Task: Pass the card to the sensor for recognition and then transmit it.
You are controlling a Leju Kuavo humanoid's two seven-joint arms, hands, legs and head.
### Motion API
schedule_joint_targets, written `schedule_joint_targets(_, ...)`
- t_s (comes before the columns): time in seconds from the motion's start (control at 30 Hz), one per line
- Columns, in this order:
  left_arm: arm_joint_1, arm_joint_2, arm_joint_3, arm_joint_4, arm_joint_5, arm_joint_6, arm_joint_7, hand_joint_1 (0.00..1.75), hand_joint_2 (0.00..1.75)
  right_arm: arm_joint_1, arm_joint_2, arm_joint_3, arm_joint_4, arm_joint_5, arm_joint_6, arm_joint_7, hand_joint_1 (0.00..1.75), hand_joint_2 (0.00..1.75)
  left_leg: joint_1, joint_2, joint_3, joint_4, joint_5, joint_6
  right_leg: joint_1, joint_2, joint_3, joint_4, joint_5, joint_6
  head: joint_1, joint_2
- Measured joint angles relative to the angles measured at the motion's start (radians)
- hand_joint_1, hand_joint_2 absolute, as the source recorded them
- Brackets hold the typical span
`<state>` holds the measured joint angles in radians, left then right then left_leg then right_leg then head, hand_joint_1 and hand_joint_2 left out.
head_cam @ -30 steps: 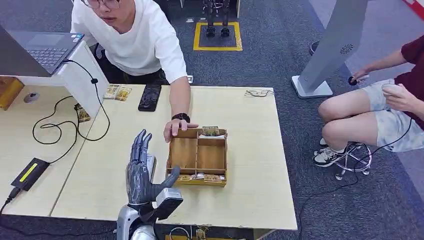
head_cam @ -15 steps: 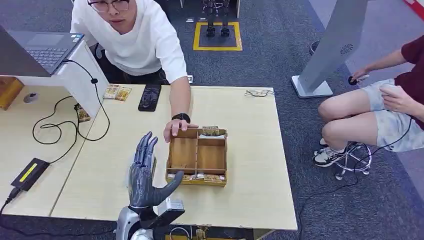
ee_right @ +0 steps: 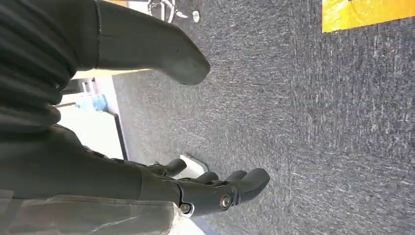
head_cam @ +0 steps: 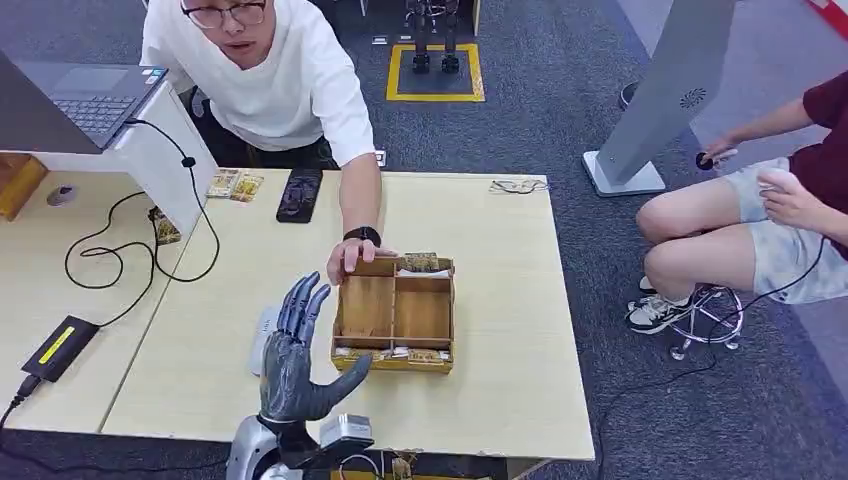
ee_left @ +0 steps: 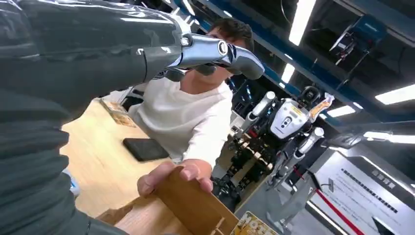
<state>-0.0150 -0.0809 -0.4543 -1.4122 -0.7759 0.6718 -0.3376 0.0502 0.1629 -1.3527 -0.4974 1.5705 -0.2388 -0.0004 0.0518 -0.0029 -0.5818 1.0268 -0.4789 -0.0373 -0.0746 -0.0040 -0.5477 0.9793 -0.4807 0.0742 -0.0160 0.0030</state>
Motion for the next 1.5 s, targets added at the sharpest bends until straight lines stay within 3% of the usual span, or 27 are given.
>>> schedule_joint_targets(0.13, 0.0, 0.006, -0.002, 0.0, -0.03, 0.012, -0.019, 0.0, 1.75, 0.0, -0.003, 0.006, 0.0, 0.0, -0.002, -0.003, 0.0, 1.75, 0.0, 0.0, 0.0, 0.0, 0.0, 0.0, 0.0, 0.0, 0.0, 0.0, 0.0, 0.0, 0.0, 0.0)
schedule_joint_targets(0.23, 0.0, 0.014, -0.009, 0.006, -0.123, 0.019, -0.029, 0.0, 1.75, 0.0, -0.015, 0.016, 0.011, 0.0, -0.008, -0.008, 0.0, 1.75, 0.0, 0.0, 0.0, 0.0, 0.0, 0.0, 0.0, 0.0, 0.0, 0.0, 0.0, 0.0, 0.0, 0.0)
schedule_joint_targets(0.37, -0.008, 0.034, -0.029, 0.036, -0.245, 0.018, 0.012, 0.0, 1.75, -0.002, -0.039, 0.038, 0.038, 0.0, -0.018, -0.01, 0.0, 1.75, 0.0, 0.0, 0.0, 0.0, 0.0, 0.0, 0.0, 0.0, 0.0, 0.0, 0.0, 0.0, 0.0, 0.0)
schedule_joint_targets(0.57, -0.014, 0.053, -0.048, 0.064, -0.269, 0.016, 0.023, 0.0, 1.75, -0.003, -0.057, 0.057, 0.063, 0.0, -0.02, -0.01, 0.0, 1.75, 0.0, 0.0, 0.0, 0.0, 0.0, 0.0, 0.0, 0.0, 0.0, 0.0, 0.0, 0.0, 0.0, 0.0)
schedule_joint_targets(0.8, -0.045, 0.069, -0.092, 0.12, -0.301, -0.034, 0.055, 0.0, 1.75, -0.009, -0.082, 0.082, 0.101, 0.0, -0.039, -0.01, 0.0, 1.75, 0.0, 0.0, 0.0, 0.0, 0.0, 0.0, 0.0, 0.0, 0.0, 0.0, 0.0, 0.0, 0.0, 0.0)
schedule_joint_targets(0.97, -0.066, 0.071, -0.102, 0.168, -0.327, -0.063, 0.13, 0.0, 1.75, -0.014, -0.098, 0.097, 0.126, 0.0, -0.05, -0.002, 0.0, 1.75, 0.0, 0.0, 0.0, 0.0, 0.0, 0.0, 0.0, 0.0, 0.0, 0.0, 0.0, 0.0, 0.0, 0.0)
schedule_joint_targets(1.17, -0.101, 0.065, -0.109, 0.229, -0.489, -0.106, 0.305, 0.0, 1.75, -0.017, -0.108, 0.112, 0.142, 0.0, -0.052, 0.01, 0.0, 1.75, 0.0, 0.0, 0.0, 0.0, 0.0, 0.0, 0.0, 0.0, 0.0, 0.0, 0.0, 0.0, 0.0, 0.0)
schedule_joint_targets(1.4, -0.118, 0.057, -0.114, 0.27, -0.516, -0.121, 0.34, 0.0, 1.75, -0.02, -0.11, 0.12, 0.15, 0.0, -0.053, 0.012, 0.0, 1.75, 0.0, 0.0, 0.0, 0.0, 0.0, 0.0, 0.0, 0.0, 0.0, 0.0, 0.0, 0.0, 0.0, 0.0)
schedule_joint_targets(1.5, -0.119, 0.051, -0.114, 0.279, -0.538, -0.132, 0.388, 0.0, 1.75, -0.021, -0.11, 0.12, 0.151, 0.0, -0.052, 0.018, 0.0, 1.75, 0.0, 0.0, 0.0, 0.0, 0.0, 0.0, 0.0, 0.0, 0.0, 0.0, 0.0, 0.0, 0.0, 0.0)
